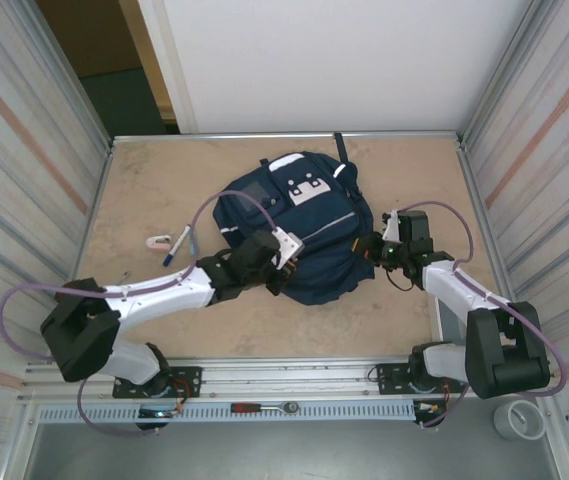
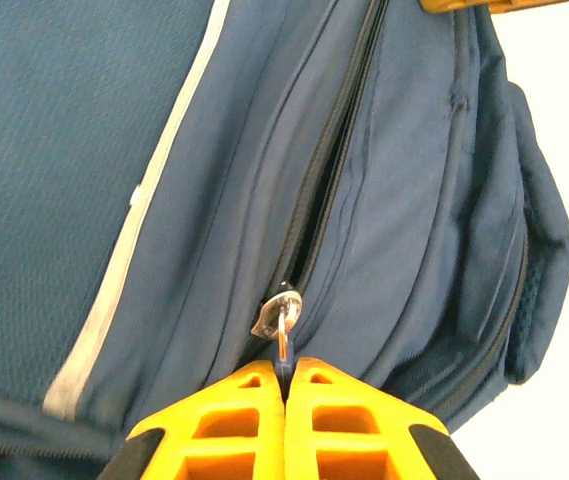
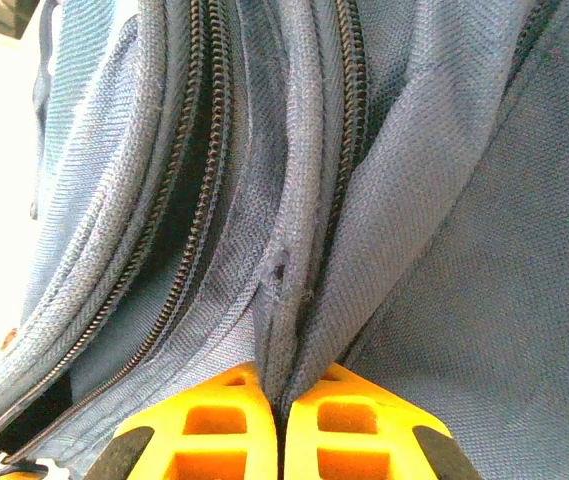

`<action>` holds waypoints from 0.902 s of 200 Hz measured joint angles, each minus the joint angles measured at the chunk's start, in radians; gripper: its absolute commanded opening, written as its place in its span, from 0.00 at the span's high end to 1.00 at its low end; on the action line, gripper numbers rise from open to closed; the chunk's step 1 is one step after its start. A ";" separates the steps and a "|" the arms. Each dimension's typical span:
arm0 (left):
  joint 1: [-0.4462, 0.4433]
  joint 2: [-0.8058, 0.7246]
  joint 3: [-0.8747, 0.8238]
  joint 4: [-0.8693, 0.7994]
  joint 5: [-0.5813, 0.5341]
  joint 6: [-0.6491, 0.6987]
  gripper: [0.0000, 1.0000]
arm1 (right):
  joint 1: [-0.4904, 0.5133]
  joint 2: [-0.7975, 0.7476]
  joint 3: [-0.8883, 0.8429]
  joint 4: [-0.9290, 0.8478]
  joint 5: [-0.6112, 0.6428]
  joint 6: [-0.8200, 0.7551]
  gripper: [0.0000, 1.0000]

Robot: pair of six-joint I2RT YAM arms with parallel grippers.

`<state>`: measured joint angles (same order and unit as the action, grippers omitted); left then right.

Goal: Pack the student bag

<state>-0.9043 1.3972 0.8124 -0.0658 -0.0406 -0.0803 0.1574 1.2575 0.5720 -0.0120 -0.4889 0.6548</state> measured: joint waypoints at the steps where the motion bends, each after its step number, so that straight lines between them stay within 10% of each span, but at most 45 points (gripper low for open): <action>1: 0.001 -0.002 -0.002 0.000 0.001 0.000 1.00 | -0.001 0.000 0.000 0.000 0.001 0.000 1.00; 100: 0.178 -0.046 -0.062 -0.033 -0.011 -0.026 1.00 | -0.008 0.029 0.000 -0.008 0.012 -0.005 1.00; 152: 0.233 0.084 0.023 -0.042 -0.069 -0.045 1.00 | 0.105 -0.002 -0.041 0.061 0.073 -0.001 1.00; 180: 0.299 0.123 0.060 -0.039 -0.083 -0.052 0.83 | 0.246 -0.058 -0.082 0.088 0.147 0.019 1.00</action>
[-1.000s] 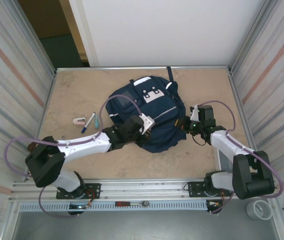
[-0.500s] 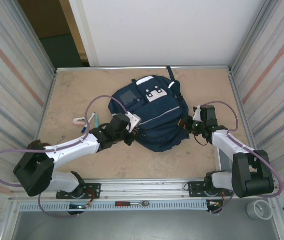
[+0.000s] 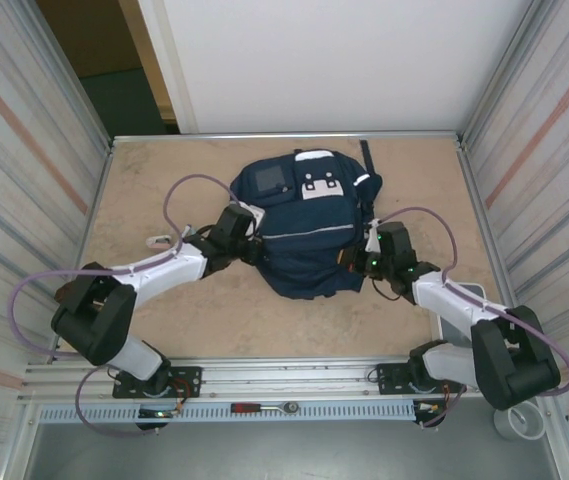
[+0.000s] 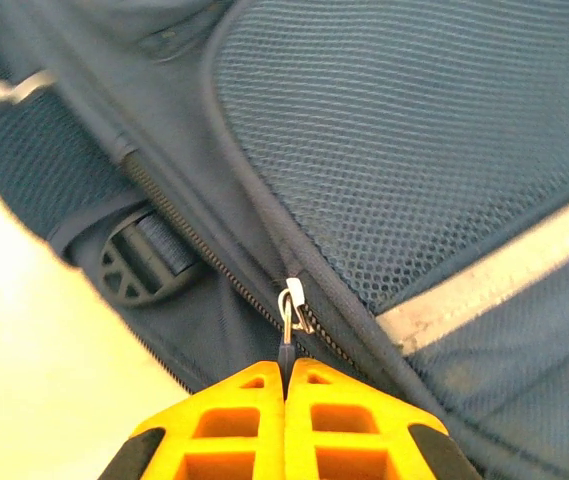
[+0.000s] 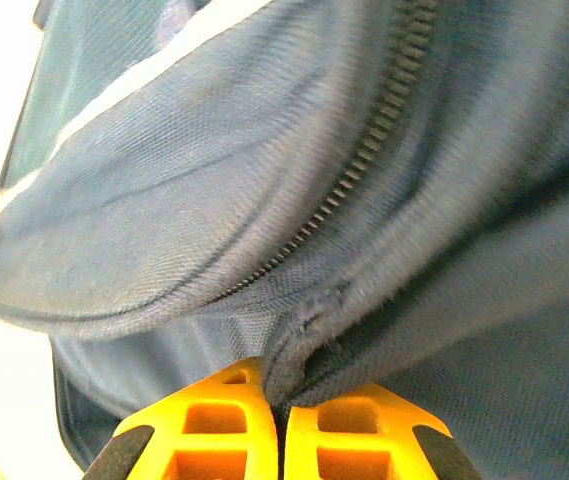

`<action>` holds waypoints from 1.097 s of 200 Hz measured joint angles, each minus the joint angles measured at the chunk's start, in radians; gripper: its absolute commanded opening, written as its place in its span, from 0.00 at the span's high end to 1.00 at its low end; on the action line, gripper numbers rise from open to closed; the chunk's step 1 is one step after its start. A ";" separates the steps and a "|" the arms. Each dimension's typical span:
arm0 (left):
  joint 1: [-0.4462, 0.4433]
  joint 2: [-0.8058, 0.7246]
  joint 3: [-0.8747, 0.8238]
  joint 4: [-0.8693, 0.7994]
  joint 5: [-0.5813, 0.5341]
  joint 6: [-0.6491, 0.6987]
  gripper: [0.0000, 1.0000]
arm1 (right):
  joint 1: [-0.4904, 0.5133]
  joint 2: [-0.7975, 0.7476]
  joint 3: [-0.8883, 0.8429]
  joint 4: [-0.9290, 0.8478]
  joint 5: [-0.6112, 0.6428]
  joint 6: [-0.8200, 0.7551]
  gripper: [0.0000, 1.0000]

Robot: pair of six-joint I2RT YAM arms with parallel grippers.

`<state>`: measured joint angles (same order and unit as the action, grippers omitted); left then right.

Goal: Pack the student bag

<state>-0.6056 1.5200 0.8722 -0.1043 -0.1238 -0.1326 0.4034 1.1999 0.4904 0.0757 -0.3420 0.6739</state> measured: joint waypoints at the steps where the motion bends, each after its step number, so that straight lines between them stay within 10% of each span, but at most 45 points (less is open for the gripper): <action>1: 0.003 0.001 0.001 0.000 0.000 0.001 0.82 | 0.009 -0.002 0.000 0.001 0.002 0.000 1.00; 62: 0.230 -0.061 0.004 0.005 -0.063 -0.051 0.26 | 0.277 -0.032 0.101 -0.193 0.144 -0.137 0.44; 114: 0.278 -0.308 -0.118 0.015 -0.050 -0.105 0.14 | 0.282 -0.087 0.244 -0.320 0.290 -0.404 0.00; 180: 0.278 -0.343 -0.174 -0.005 -0.007 -0.127 0.13 | 0.376 0.224 0.455 -0.315 0.435 -0.739 0.03; 219: 0.278 -0.372 -0.200 -0.021 -0.006 -0.127 0.12 | 0.422 0.381 0.520 -0.314 0.503 -0.833 0.34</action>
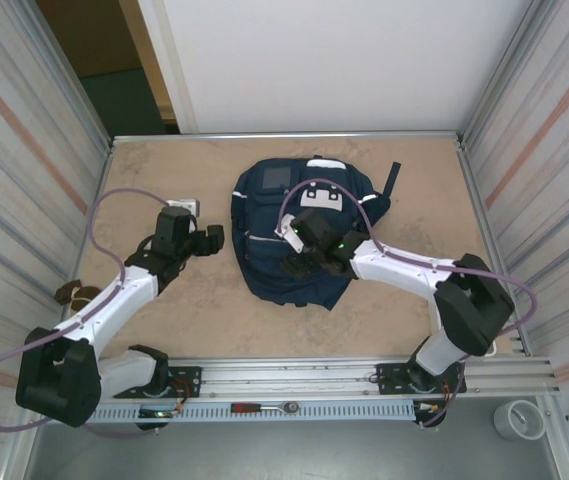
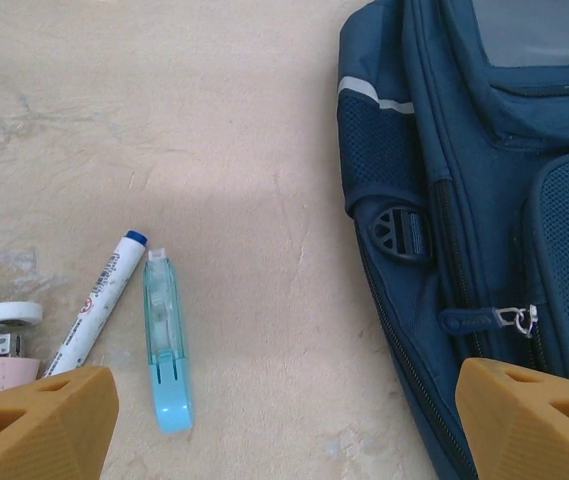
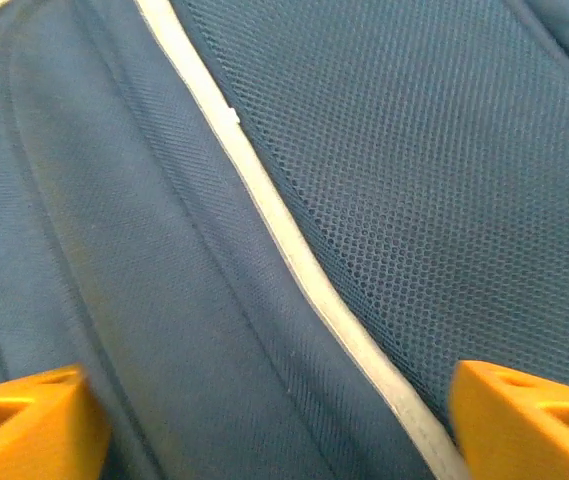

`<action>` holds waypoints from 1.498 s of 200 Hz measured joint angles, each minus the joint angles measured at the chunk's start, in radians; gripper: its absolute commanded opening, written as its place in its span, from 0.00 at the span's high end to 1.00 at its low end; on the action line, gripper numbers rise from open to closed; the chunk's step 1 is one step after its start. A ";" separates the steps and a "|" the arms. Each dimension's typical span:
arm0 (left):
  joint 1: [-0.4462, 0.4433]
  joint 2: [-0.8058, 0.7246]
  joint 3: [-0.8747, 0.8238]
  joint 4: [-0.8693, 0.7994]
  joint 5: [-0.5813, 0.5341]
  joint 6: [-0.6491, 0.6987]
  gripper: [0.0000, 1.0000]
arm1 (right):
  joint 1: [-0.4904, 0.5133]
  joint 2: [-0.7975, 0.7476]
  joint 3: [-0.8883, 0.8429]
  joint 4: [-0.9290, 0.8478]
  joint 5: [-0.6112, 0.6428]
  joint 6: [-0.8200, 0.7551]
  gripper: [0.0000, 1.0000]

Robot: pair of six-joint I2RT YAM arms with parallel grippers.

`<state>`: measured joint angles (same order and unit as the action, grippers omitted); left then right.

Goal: Pack the student bag

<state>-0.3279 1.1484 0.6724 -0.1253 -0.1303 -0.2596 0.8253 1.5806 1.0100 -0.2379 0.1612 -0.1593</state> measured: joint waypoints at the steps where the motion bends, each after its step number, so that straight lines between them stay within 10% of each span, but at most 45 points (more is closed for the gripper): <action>1: 0.000 -0.001 -0.001 -0.001 0.000 0.000 0.12 | 0.000 0.002 0.001 0.000 0.000 -0.002 0.34; 53: 0.000 -0.048 -0.061 -0.005 -0.003 -0.010 0.11 | -0.002 0.046 0.091 -0.014 -0.024 -0.034 0.71; 124: 0.032 0.027 -0.071 -0.047 -0.024 -0.053 0.11 | -0.128 0.110 0.290 -0.056 -0.262 0.137 0.97; 196: 0.130 0.331 0.074 -0.065 0.061 -0.063 0.26 | -0.158 0.126 0.299 -0.056 -0.370 0.247 1.00; 299: 0.152 0.531 0.226 -0.114 0.104 -0.083 0.80 | -0.170 0.117 0.237 -0.015 -0.411 0.294 1.00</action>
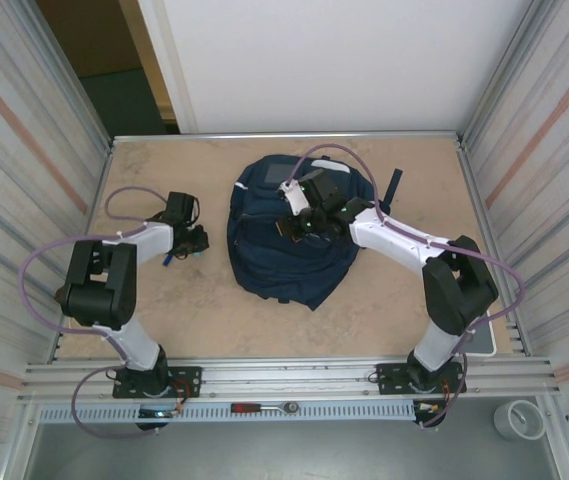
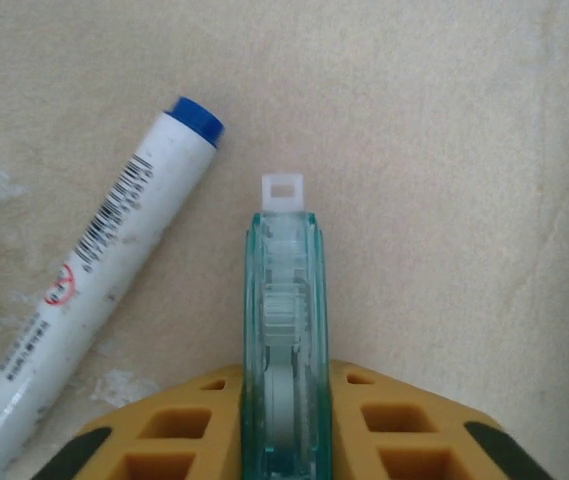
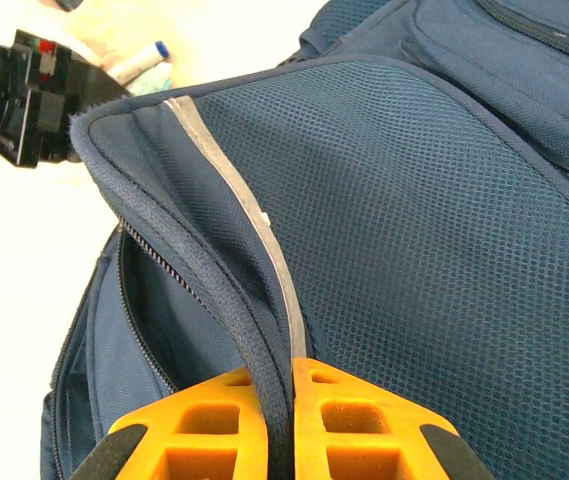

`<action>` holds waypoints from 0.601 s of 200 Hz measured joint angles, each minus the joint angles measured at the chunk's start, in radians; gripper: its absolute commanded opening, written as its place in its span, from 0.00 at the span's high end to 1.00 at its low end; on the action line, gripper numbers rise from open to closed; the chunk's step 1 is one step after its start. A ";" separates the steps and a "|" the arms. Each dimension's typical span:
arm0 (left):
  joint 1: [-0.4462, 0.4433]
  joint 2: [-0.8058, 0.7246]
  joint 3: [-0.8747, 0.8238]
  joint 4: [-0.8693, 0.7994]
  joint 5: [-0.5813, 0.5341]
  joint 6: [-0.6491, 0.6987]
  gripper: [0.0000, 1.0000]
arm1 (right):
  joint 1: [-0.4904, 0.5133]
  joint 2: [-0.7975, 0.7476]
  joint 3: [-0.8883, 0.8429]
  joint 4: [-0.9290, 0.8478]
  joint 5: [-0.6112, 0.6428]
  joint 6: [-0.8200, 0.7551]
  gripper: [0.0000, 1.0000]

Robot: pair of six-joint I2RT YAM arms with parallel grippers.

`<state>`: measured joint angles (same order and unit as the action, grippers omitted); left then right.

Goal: Pack the student bag

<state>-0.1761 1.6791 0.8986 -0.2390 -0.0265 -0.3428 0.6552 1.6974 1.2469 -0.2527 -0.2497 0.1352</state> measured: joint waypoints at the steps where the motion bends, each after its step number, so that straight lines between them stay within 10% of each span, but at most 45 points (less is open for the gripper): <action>1: -0.003 -0.003 -0.001 0.000 0.001 0.000 0.80 | -0.002 0.000 0.000 0.000 -0.003 0.004 1.00; 68: -0.242 -0.461 -0.114 0.106 0.156 -0.166 0.85 | -0.133 0.000 0.016 0.048 -0.239 0.216 1.00; 120: -0.386 -0.387 -0.117 0.306 0.187 -0.363 0.83 | -0.140 0.044 0.153 0.019 -0.301 0.313 1.00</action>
<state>-0.5617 1.2922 0.7811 0.0666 0.1608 -0.7059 0.5156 1.7416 1.4002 -0.2337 -0.5503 0.4480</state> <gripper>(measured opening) 0.206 0.084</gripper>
